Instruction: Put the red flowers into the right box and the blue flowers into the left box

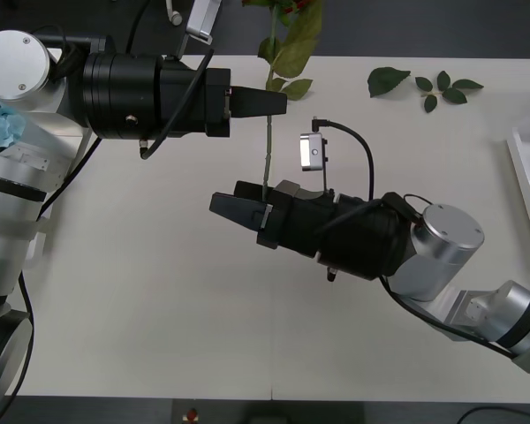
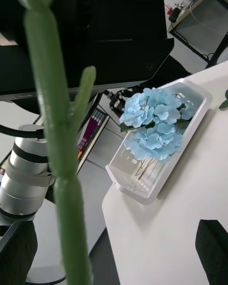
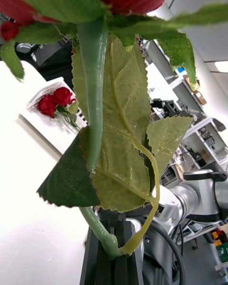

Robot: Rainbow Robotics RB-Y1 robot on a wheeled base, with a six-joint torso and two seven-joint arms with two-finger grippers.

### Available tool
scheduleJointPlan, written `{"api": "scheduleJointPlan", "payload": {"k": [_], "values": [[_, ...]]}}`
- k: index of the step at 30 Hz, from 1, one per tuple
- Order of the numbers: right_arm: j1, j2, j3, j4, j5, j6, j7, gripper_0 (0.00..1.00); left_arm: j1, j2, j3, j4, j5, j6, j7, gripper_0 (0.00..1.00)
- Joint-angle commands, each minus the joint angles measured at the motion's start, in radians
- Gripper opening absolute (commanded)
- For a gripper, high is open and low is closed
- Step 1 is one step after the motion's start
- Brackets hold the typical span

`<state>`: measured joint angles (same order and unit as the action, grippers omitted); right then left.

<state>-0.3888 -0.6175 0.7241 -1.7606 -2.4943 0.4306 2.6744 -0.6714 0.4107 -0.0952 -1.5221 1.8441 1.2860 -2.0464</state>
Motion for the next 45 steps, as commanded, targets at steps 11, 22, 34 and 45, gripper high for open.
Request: {"api": "scheduleJointPlan", "payload": {"k": [11,22,34,45], "values": [[-0.079,0.061,0.015,0.072,0.0,0.037,0.031,0.0,-0.03,0.008,0.011,-0.015,0.007,-0.005,0.006,0.0],[-0.082,0.033,0.014,0.072,-0.005,0.05,0.031,0.0,-0.03,0.008,0.011,-0.015,0.007,-0.005,0.006,0.71],[-0.088,0.024,0.014,0.072,-0.024,0.05,0.031,0.0,-0.03,0.008,0.011,-0.015,0.007,-0.005,0.006,1.0],[-0.105,-0.054,0.003,0.072,-0.078,0.076,0.031,0.0,-0.03,0.008,0.011,-0.015,0.007,-0.005,0.006,1.0]]}}
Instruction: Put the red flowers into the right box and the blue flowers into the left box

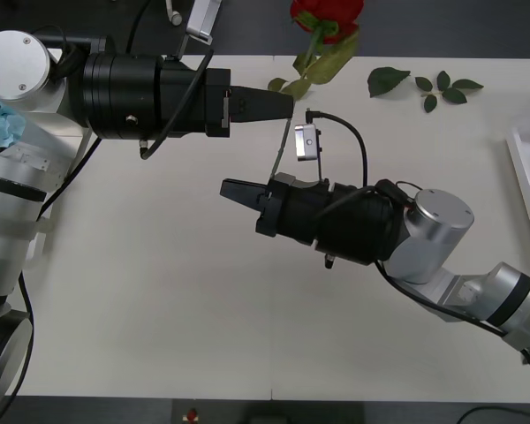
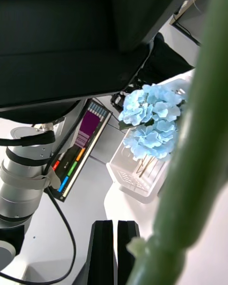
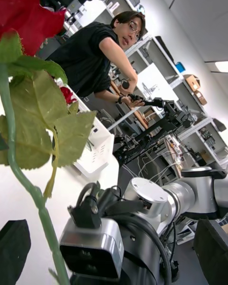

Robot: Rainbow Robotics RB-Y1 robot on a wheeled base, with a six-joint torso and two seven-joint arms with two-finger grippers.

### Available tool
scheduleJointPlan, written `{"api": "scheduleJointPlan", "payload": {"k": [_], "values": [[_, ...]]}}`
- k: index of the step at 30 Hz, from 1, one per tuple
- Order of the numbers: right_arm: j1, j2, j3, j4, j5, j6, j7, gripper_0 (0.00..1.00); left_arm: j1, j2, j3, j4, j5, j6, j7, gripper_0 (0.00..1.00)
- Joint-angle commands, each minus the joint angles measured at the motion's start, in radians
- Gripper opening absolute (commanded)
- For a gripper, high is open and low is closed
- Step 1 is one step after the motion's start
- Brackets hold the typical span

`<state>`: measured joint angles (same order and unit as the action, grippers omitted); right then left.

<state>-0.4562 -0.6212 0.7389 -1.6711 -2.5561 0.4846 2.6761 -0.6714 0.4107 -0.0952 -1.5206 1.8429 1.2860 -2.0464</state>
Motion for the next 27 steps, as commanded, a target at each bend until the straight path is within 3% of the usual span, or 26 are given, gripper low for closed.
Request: {"api": "scheduleJointPlan", "payload": {"k": [1,8,15,27], "values": [[-0.042,-0.071,-0.016,-0.018,-0.018,0.031,0.029,0.0,0.027,-0.017,0.0,0.007,0.006,-0.016,0.002,1.0],[-0.056,-0.215,-0.039,-0.018,-0.046,0.069,0.029,0.0,0.043,0.023,0.008,0.007,0.016,-0.066,-0.101,1.0],[-0.081,-0.457,-0.038,-0.019,-0.047,0.095,0.029,0.0,0.043,0.12,0.025,0.007,0.013,-0.06,-0.278,1.0],[-0.062,-0.833,0.05,0.005,-0.049,0.111,0.029,0.0,0.041,0.281,0.083,0.007,0.021,0.096,-0.488,1.0]]}}
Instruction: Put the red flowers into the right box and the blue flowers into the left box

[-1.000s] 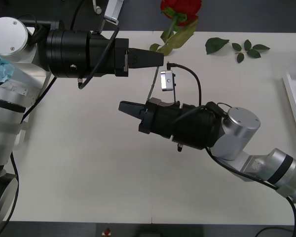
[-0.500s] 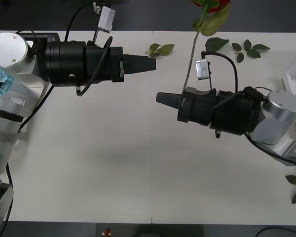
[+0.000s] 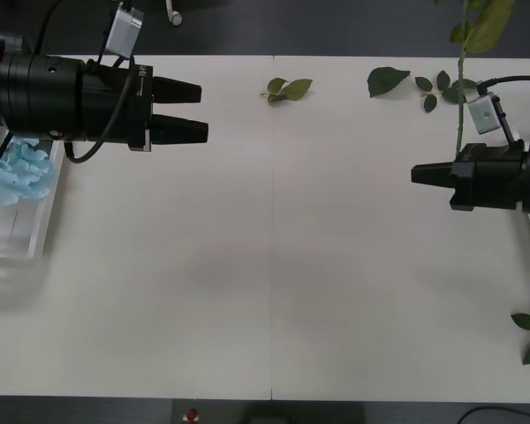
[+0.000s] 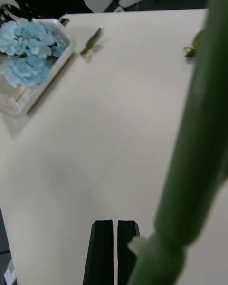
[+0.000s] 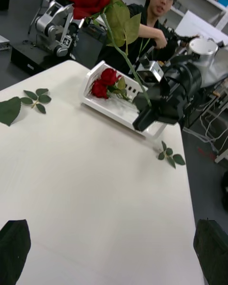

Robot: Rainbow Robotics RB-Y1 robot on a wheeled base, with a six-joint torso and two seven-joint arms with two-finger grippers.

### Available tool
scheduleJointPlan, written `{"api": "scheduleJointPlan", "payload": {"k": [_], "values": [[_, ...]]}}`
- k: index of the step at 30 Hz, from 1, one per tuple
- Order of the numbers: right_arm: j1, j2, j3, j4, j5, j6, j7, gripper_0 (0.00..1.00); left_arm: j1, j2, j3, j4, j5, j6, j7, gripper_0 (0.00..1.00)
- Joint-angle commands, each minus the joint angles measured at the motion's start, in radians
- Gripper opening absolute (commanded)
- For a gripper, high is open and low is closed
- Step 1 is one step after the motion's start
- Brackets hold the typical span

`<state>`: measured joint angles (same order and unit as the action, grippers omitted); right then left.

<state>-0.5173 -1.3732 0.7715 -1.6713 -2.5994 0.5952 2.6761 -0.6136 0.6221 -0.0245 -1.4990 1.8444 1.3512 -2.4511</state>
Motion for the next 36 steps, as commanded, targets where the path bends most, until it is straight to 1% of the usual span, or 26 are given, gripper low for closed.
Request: {"api": "scheduleJointPlan", "payload": {"k": [1,4,9,13,14,15,17,23,25,32,36], "values": [[0.003,-0.099,0.022,0.018,-0.005,0.0,0.029,0.0,-0.017,0.084,0.011,-0.015,0.024,0.037,-0.106,1.0],[0.005,-0.132,0.038,0.067,-0.005,0.002,0.029,0.0,-0.017,0.116,0.009,-0.015,0.026,0.046,-0.169,1.0],[0.007,-0.144,0.075,0.189,0.001,0.006,0.029,0.0,-0.018,0.166,-0.012,-0.015,0.041,0.06,-0.254,1.0],[0.013,-0.15,0.106,0.271,0.012,0.009,0.029,0.0,-0.029,0.202,-0.048,0.017,0.076,0.065,-0.254,1.0],[0.013,-0.15,0.106,0.271,0.012,0.009,0.029,0.0,-0.029,0.202,-0.048,0.017,0.076,0.065,-0.254,1.0],[0.011,-0.152,0.12,0.331,0.016,0.038,0.029,0.0,-0.041,0.215,-0.071,0.054,0.095,0.078,-0.254,1.0],[0.011,-0.152,0.129,0.392,0.03,0.077,0.029,0.0,-0.057,0.222,-0.08,0.088,0.101,0.105,-0.254,1.0],[0.011,-0.15,0.132,0.533,0.145,0.11,0.029,0.0,-0.067,0.24,-0.08,0.114,0.095,0.128,-0.254,1.0],[0.013,-0.141,0.132,0.576,0.159,0.114,0.029,0.0,-0.067,0.245,-0.08,0.111,0.095,0.128,-0.254,1.0],[0.014,-0.069,0.124,0.802,0.15,0.101,0.029,0.0,-0.066,0.246,-0.08,0.111,0.092,0.128,-0.254,1.0],[0.014,-0.052,0.118,0.887,0.151,0.083,0.029,0.0,-0.066,0.246,-0.08,0.111,0.092,0.128,-0.254,1.0]]}}
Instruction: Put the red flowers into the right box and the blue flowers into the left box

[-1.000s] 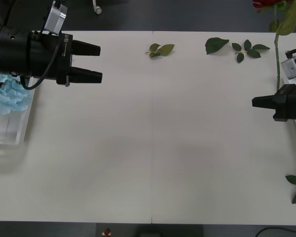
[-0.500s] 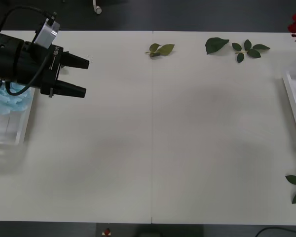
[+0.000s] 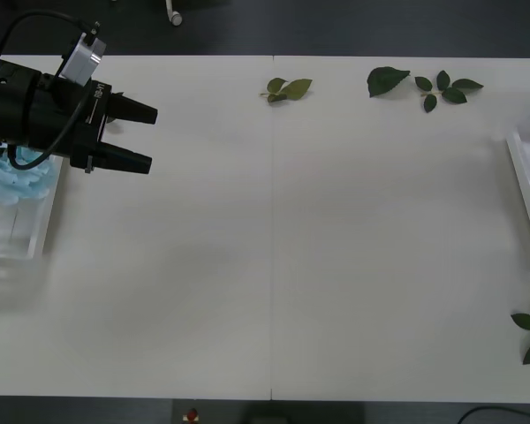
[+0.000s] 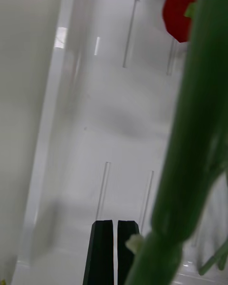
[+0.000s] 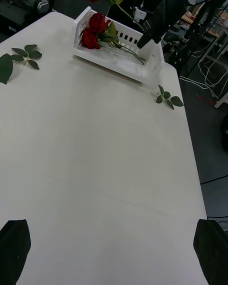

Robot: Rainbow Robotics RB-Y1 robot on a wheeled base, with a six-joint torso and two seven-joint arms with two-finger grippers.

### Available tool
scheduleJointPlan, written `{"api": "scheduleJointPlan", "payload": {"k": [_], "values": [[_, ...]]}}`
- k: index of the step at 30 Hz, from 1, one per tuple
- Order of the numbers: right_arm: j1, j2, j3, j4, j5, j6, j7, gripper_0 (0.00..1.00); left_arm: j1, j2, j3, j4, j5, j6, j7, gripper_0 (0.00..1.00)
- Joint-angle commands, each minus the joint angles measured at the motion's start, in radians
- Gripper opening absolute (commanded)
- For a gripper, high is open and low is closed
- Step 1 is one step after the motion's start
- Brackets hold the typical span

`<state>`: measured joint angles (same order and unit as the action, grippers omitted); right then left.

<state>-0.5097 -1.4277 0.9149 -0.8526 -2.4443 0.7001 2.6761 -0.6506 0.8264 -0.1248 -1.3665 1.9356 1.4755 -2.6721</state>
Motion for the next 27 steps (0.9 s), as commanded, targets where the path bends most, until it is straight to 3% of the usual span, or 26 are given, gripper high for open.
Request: {"api": "scheduleJointPlan", "payload": {"k": [1,9,27], "values": [[0.007,0.009,-0.025,0.087,-0.004,-0.028,0.029,0.0,-0.029,0.042,0.02,-0.022,0.0,0.003,-0.033,1.0],[0.007,0.066,-0.025,0.224,0.033,-0.099,0.029,0.0,-0.029,0.042,0.02,-0.022,0.0,0.003,-0.033,1.0],[0.007,0.105,-0.025,0.271,0.223,-0.154,0.029,0.0,-0.029,0.042,0.02,-0.022,0.0,0.003,-0.033,1.0]]}}
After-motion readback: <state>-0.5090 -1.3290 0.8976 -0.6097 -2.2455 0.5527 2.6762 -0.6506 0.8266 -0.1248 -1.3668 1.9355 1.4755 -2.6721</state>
